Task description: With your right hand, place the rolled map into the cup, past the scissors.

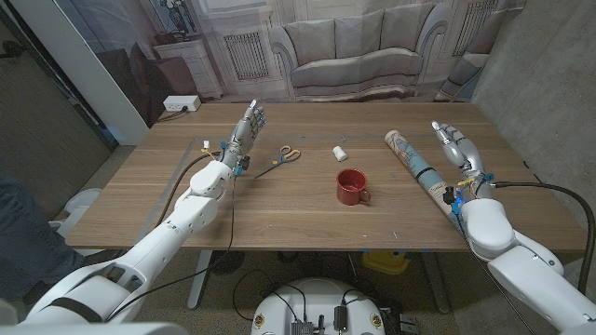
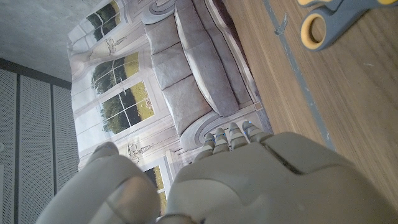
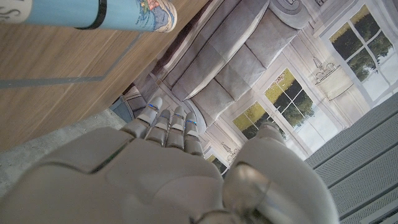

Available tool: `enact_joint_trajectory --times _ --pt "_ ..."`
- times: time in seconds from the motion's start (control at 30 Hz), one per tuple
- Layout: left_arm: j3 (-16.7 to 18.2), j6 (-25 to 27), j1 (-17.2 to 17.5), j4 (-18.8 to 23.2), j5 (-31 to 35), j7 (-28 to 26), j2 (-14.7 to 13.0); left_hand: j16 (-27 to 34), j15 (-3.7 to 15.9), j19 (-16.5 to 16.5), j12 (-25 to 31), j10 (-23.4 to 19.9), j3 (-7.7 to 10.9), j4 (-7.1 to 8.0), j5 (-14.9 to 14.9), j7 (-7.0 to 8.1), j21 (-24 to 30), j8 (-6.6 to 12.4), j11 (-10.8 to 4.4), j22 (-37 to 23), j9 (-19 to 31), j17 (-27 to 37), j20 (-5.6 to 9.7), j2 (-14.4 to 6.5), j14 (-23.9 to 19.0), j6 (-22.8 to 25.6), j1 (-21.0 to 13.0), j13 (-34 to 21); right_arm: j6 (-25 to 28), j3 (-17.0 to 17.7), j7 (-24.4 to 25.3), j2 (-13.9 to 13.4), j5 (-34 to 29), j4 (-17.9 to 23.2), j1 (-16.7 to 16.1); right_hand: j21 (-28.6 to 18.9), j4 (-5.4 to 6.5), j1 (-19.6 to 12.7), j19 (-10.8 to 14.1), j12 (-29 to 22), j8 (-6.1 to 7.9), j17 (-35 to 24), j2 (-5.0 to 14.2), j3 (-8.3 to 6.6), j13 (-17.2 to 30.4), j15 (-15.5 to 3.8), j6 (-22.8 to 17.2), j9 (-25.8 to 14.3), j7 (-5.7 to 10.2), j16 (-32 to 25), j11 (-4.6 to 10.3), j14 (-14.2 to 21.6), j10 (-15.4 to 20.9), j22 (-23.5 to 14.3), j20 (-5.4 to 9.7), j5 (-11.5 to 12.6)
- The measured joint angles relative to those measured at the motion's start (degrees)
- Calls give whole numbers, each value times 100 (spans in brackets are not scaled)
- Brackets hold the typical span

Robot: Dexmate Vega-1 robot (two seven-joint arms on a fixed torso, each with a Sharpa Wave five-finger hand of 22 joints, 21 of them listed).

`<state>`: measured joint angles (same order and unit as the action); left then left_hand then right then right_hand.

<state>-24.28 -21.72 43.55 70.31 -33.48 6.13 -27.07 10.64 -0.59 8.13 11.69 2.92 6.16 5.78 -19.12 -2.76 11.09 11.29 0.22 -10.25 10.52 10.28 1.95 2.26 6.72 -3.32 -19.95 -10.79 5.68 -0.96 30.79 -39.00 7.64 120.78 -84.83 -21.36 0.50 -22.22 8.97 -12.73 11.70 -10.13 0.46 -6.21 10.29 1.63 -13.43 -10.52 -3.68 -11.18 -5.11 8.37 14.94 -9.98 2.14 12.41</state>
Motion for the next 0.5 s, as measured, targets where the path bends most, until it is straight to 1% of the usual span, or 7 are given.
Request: enact_joint_trajectory --times 0.13,0.23,0.33,0.4,0.5 --pt "0 0 18 23 5 -16 -1 0 0 0 0 0 0 0 0 0 0 0 0 0 0 0 0 0 0 0 0 0 172 5 28 -17 -77 76 -12 7 -8 0 19 0 0 0 0 -8 0 10 -61 0 0 0 0 51 0 0 19 0" --pt "0 0 33 40 10 -31 -2 0 0 0 0 0 0 0 0 0 0 0 0 0 0 0 0 0 0 0 0 0 319 6 48 -35 -136 135 -25 7 -18 -22 50 0 0 0 23 -18 0 10 -61 0 0 0 2 51 2 0 -11 0" --pt "0 0 51 57 12 -51 -2 0 0 0 0 0 -17 -18 0 0 0 0 0 0 0 0 0 0 0 0 0 0 412 12 52 -49 -164 194 -32 7 -30 -43 50 0 0 0 42 -31 3 10 -61 0 0 0 21 50 20 0 -12 0" --pt "4 -2 75 72 12 -67 -4 0 0 0 0 0 -24 -24 0 0 0 0 0 0 0 0 0 0 0 0 0 0 482 13 54 -55 -185 218 -36 7 -30 -75 50 0 0 0 15 -31 25 10 -61 0 0 0 21 50 20 0 -12 0" --pt "23 -18 119 105 7 -96 -16 0 0 0 0 0 -24 -24 0 0 0 0 0 0 0 0 0 0 0 0 0 0 619 15 58 -77 -223 283 -41 7 -53 -92 50 0 0 0 32 -53 27 10 -61 0 0 0 -11 50 52 0 -11 0"
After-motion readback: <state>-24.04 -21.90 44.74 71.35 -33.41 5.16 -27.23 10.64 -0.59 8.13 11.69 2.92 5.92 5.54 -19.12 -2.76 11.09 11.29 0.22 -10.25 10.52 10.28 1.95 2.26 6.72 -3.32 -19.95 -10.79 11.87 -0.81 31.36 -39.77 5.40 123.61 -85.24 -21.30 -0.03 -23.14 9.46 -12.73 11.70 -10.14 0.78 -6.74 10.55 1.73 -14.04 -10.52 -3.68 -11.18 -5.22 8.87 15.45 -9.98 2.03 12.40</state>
